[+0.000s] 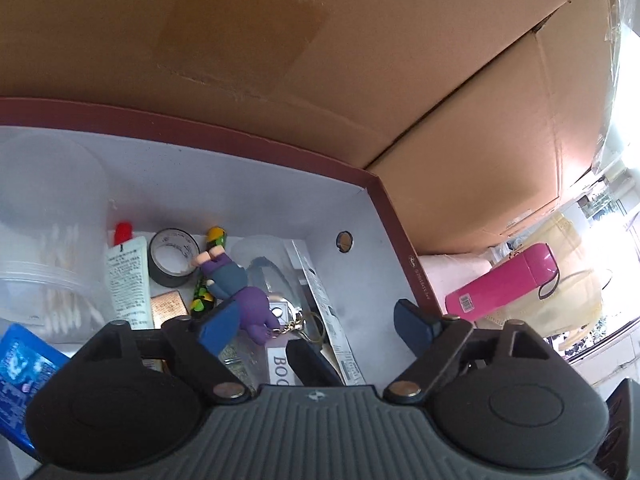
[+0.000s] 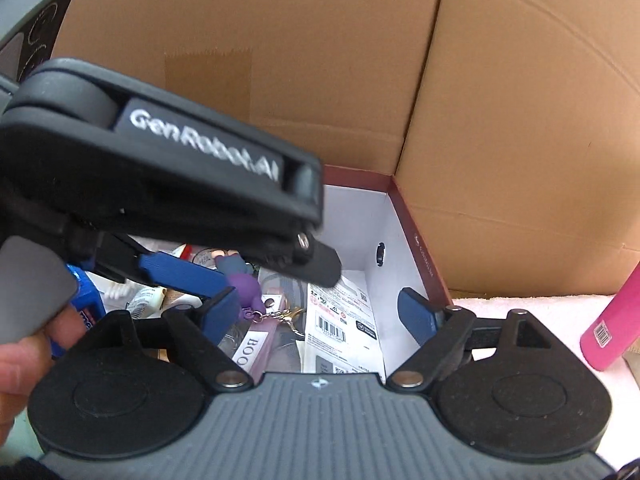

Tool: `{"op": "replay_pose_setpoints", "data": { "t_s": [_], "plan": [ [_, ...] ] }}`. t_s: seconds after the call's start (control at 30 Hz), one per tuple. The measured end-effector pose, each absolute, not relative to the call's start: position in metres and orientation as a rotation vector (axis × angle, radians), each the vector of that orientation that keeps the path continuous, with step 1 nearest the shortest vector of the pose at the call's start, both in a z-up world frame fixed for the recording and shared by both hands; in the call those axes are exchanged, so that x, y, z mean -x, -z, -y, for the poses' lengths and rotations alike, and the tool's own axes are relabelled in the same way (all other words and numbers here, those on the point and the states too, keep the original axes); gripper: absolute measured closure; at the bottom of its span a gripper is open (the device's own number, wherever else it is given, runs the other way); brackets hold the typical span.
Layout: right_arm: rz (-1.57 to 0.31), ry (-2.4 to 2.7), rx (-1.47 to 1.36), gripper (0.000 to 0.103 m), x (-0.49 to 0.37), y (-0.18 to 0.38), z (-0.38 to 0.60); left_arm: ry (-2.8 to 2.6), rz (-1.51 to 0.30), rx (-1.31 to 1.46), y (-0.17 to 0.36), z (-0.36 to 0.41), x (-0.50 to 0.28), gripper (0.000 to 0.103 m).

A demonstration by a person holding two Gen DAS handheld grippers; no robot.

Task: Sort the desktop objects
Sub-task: 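Open both tools to drop the card package into the red box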

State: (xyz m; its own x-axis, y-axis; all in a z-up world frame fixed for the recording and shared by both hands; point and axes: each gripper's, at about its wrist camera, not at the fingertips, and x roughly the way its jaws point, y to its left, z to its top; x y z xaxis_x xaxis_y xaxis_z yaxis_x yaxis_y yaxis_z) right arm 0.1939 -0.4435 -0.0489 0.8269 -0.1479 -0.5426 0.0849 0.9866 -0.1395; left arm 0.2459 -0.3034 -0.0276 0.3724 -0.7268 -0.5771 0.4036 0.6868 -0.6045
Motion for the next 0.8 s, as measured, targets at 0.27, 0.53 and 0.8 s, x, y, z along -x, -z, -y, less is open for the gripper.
{"op": "replay_pose_setpoints", "data": {
  "t_s": [0.27, 0.53, 0.8],
  "plan": [
    [-0.541, 0.145, 0.095, 0.006, -0.184, 0.048, 0.435, 0.808, -0.896, 0.347, 0.018, 0.304, -0.229, 0.009],
    [-0.519, 0.176, 0.106, 0.002, -0.171, 0.045, 0.419, 0.836, -0.850, 0.266, 0.009, 0.298, -0.205, 0.009],
    [-0.489, 0.189, 0.096, 0.002, -0.152, 0.040, 0.404, 0.837, -0.784, 0.171, 0.008, 0.298, -0.184, 0.006]
  ]
}}
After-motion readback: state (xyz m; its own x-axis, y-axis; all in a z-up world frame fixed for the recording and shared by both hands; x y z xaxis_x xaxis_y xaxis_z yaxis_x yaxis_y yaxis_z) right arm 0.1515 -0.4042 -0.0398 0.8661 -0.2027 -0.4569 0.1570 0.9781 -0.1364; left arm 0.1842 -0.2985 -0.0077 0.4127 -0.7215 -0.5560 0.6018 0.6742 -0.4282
